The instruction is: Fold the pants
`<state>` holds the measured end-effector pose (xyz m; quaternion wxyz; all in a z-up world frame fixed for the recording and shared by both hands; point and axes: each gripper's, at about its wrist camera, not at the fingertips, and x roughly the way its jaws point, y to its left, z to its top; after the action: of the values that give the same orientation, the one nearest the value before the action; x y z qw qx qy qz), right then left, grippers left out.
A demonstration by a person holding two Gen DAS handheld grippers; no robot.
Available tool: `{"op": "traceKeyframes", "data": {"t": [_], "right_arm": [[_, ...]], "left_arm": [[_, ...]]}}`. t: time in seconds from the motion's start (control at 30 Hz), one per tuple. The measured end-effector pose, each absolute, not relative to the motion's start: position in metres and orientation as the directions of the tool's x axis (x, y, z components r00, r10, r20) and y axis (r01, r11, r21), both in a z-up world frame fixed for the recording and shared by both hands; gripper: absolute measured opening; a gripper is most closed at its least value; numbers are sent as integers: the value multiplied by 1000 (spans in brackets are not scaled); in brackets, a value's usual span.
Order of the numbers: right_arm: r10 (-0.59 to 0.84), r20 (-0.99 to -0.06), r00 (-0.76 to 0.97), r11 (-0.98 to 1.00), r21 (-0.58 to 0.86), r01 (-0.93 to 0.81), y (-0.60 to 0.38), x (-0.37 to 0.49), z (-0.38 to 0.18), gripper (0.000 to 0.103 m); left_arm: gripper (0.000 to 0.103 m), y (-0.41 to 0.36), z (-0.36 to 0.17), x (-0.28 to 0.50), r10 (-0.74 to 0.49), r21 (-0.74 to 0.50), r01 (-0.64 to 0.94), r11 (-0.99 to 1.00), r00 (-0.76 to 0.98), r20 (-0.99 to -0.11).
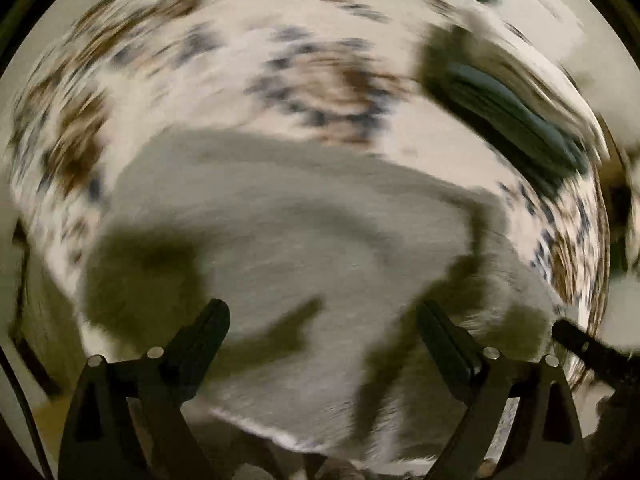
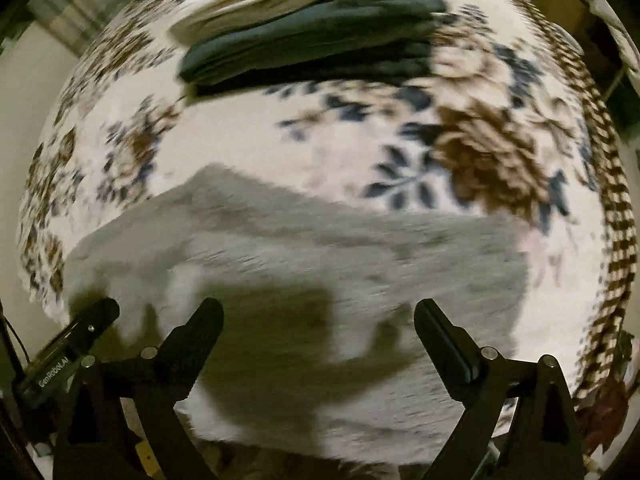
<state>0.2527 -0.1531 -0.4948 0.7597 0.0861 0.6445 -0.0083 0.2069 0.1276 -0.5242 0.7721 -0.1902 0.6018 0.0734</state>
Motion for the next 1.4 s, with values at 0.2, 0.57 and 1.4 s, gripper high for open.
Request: {"op": "traceKeyframes", "data": {"t": [0.2, 0.57, 1.4], "right_arm": [[144, -987, 68, 986, 148, 70, -91, 238, -518, 98], [107, -992, -69, 994, 104, 42, -50, 217, -571, 98], [185, -982, 31, 925, 184, 332, -207, 180, -525, 98]], "left_arm": [[95, 226, -550, 114, -168, -339, -663, 668, 310, -936], [95, 280, -602, 88, -209, -540, -752, 379, 499, -841], [16, 39, -416, 184, -560, -502, 255, 826, 471, -682]]}}
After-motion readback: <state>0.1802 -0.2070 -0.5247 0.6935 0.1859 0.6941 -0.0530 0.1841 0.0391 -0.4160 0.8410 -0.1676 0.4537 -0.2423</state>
